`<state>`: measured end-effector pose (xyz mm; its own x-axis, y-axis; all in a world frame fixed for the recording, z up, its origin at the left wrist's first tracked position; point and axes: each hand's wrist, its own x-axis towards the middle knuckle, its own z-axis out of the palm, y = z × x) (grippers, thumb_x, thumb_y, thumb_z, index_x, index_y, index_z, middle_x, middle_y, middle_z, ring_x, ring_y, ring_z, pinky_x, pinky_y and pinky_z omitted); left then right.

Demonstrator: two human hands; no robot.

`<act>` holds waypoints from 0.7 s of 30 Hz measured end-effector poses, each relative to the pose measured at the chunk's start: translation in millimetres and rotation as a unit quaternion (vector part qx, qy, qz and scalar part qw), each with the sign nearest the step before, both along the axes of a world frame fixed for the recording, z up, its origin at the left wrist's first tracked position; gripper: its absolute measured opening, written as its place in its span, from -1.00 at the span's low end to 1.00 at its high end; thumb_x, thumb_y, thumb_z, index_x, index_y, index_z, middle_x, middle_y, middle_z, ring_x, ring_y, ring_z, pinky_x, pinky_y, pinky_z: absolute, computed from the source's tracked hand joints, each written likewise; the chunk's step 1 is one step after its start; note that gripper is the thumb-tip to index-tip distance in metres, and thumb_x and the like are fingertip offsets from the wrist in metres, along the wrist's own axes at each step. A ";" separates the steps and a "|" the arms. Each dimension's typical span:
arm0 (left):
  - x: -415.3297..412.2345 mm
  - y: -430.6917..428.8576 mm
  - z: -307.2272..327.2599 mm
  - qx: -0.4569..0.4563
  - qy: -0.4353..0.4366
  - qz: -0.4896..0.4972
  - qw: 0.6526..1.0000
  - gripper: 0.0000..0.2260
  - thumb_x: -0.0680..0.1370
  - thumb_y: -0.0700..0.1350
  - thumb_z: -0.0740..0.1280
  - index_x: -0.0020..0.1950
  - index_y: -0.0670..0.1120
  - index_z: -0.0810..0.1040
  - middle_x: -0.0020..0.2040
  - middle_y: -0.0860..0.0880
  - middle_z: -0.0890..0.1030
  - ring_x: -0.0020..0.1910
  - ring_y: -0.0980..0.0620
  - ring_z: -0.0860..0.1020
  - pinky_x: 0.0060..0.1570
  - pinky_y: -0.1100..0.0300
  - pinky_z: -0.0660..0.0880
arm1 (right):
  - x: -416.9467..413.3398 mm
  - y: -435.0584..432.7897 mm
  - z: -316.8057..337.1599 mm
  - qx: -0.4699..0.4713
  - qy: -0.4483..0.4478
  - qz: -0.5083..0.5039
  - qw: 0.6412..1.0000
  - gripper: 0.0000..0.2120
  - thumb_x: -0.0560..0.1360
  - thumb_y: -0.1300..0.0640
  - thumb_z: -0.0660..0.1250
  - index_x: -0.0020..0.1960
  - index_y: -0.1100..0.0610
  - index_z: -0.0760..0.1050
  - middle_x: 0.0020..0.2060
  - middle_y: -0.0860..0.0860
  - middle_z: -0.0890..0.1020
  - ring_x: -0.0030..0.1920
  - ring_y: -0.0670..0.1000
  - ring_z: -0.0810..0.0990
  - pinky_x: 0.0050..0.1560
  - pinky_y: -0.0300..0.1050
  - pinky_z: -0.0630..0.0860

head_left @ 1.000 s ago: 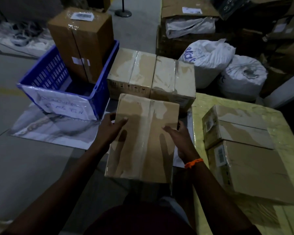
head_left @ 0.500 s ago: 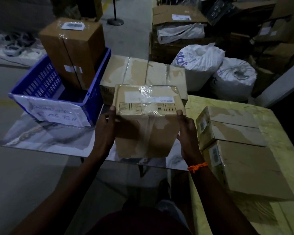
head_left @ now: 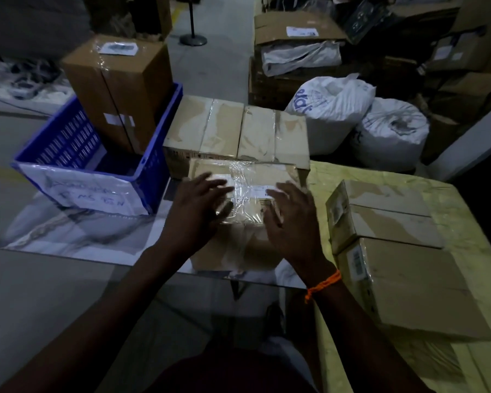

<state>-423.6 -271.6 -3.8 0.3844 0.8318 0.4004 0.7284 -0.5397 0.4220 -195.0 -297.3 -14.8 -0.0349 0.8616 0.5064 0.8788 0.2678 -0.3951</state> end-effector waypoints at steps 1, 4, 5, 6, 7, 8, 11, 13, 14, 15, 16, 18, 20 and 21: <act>2.8 0.9 4.1 -0.020 0.030 -0.048 0.998 -0.63 0.57 -0.12 0.35 0.38 -0.06 0.58 0.38 -0.08 0.57 0.44 -0.12 0.46 0.42 -0.13 0.39 | -3.0 2.5 1.4 -0.010 -0.015 0.036 0.999 -0.72 0.56 0.11 0.34 0.23 0.17 0.62 0.26 0.13 0.61 0.32 0.15 0.54 0.35 0.25 0.44; 9.1 -1.1 6.3 -0.032 0.042 -0.097 0.994 -0.70 0.56 -0.18 0.39 0.29 -0.05 0.65 0.28 -0.04 0.63 0.24 0.00 0.58 0.13 -0.01 0.61 | -9.0 4.4 0.1 -0.028 -0.039 0.102 0.994 -0.72 0.60 0.09 0.27 0.18 0.19 0.64 0.13 0.12 0.65 0.16 0.12 0.60 0.20 0.16 0.53; 10.6 -1.6 5.2 -0.032 0.029 -0.091 0.995 -0.75 0.58 -0.14 0.38 0.26 -0.04 0.66 0.24 -0.02 0.64 0.19 0.03 0.59 0.10 0.03 0.61 | -9.8 3.7 -0.1 -0.024 -0.039 0.100 0.994 -0.72 0.61 0.08 0.26 0.17 0.19 0.65 0.10 0.11 0.66 0.13 0.11 0.60 0.18 0.13 0.53; 12.7 -2.7 4.8 -0.033 0.017 -0.084 0.996 -0.77 0.60 -0.10 0.36 0.24 -0.04 0.68 0.23 0.00 0.64 0.17 0.06 0.59 0.09 0.08 0.61 | -9.9 3.0 -1.4 -0.017 -0.037 0.093 0.995 -0.73 0.61 0.09 0.27 0.16 0.18 0.66 0.09 0.10 0.66 0.11 0.10 0.60 0.17 0.09 0.53; 13.5 -3.0 3.3 -0.036 0.010 -0.080 0.996 -0.77 0.60 -0.09 0.35 0.22 -0.04 0.68 0.21 0.00 0.64 0.15 0.07 0.59 0.09 0.11 0.59 | -10.1 3.2 -2.7 -0.012 -0.038 0.087 0.995 -0.75 0.61 0.10 0.28 0.14 0.18 0.66 0.07 0.10 0.67 0.10 0.09 0.61 0.16 0.07 0.53; 14.5 -4.4 2.8 -0.039 0.010 -0.079 0.996 -0.78 0.60 -0.09 0.36 0.21 -0.05 0.68 0.21 0.00 0.63 0.14 0.07 0.59 0.09 0.15 0.58 | -10.5 3.5 -3.5 -0.012 -0.041 0.083 0.996 -0.76 0.60 0.11 0.29 0.13 0.18 0.67 0.06 0.10 0.67 0.09 0.09 0.61 0.16 0.06 0.53; 14.3 -5.3 4.3 -0.041 0.021 -0.085 0.995 -0.81 0.59 -0.14 0.40 0.19 -0.07 0.68 0.21 -0.01 0.63 0.13 0.07 0.58 0.08 0.23 0.53 | -10.1 5.6 -1.3 -0.024 -0.031 0.085 0.996 -0.77 0.61 0.10 0.28 0.08 0.18 0.67 0.02 0.07 0.67 0.04 0.08 0.61 0.09 0.06 0.54; 13.4 -2.1 8.1 -0.041 0.038 -0.093 0.994 -0.80 0.59 -0.12 0.39 0.20 -0.08 0.67 0.23 -0.03 0.62 0.16 0.04 0.58 0.10 0.20 0.54 | -6.5 10.5 4.7 -0.034 -0.024 0.099 0.994 -0.78 0.61 0.09 0.28 0.07 0.17 0.66 0.00 0.05 0.66 0.01 0.06 0.59 0.02 0.08 0.54; 12.3 1.1 9.0 -0.037 0.050 -0.095 0.994 -0.77 0.60 -0.08 0.35 0.23 -0.08 0.65 0.25 -0.05 0.61 0.19 0.01 0.57 0.13 0.15 0.55 | -3.7 13.5 6.8 -0.042 -0.023 0.107 0.993 -0.77 0.61 0.07 0.28 0.10 0.16 0.66 0.02 0.05 0.65 0.03 0.06 0.58 0.03 0.09 0.54; 11.2 5.3 8.6 -0.031 0.066 -0.090 0.993 -0.71 0.62 -0.02 0.29 0.28 -0.08 0.62 0.30 -0.07 0.59 0.25 -0.02 0.56 0.19 0.08 0.55 | -0.5 16.7 8.5 -0.054 -0.024 0.110 0.992 -0.72 0.61 0.04 0.28 0.17 0.16 0.65 0.08 0.07 0.66 0.09 0.07 0.59 0.08 0.09 0.55; 9.8 9.8 7.8 -0.032 0.089 -0.077 0.993 -0.63 0.64 0.06 0.21 0.36 -0.07 0.57 0.38 -0.10 0.54 0.34 -0.06 0.51 0.28 -0.01 0.51 | 2.5 20.3 9.6 -0.070 -0.031 0.107 0.991 -0.64 0.61 -0.01 0.27 0.26 0.17 0.63 0.17 0.10 0.65 0.17 0.10 0.59 0.17 0.10 0.55; 4.8 19.5 7.0 -0.068 0.148 -0.038 0.986 -0.44 0.64 0.23 0.04 0.54 -0.03 0.40 0.56 -0.10 0.36 0.56 -0.12 0.29 0.50 -0.19 0.26 | 8.3 28.0 11.3 -0.110 -0.061 0.087 0.988 -0.46 0.61 -0.14 0.21 0.43 0.18 0.53 0.37 0.17 0.57 0.37 0.16 0.52 0.37 0.13 0.47; -1.0 25.6 2.7 -0.091 0.189 -0.014 0.978 -0.34 0.63 0.32 -0.09 0.63 0.00 0.25 0.65 -0.06 0.20 0.63 -0.09 0.13 0.57 -0.22 0.02 | 11.9 32.8 11.1 -0.140 -0.095 0.072 0.983 -0.38 0.63 -0.21 0.15 0.50 0.19 0.45 0.48 0.19 0.47 0.49 0.20 0.42 0.46 0.18 0.37; -2.8 26.1 0.4 -0.088 0.196 -0.010 0.977 -0.32 0.63 0.33 -0.12 0.65 0.01 0.21 0.66 -0.04 0.17 0.64 -0.07 0.10 0.58 -0.22 -0.02 | 12.0 32.8 10.2 -0.146 -0.111 0.065 0.981 -0.37 0.64 -0.22 0.12 0.53 0.18 0.42 0.51 0.18 0.43 0.53 0.19 0.38 0.50 0.19 0.32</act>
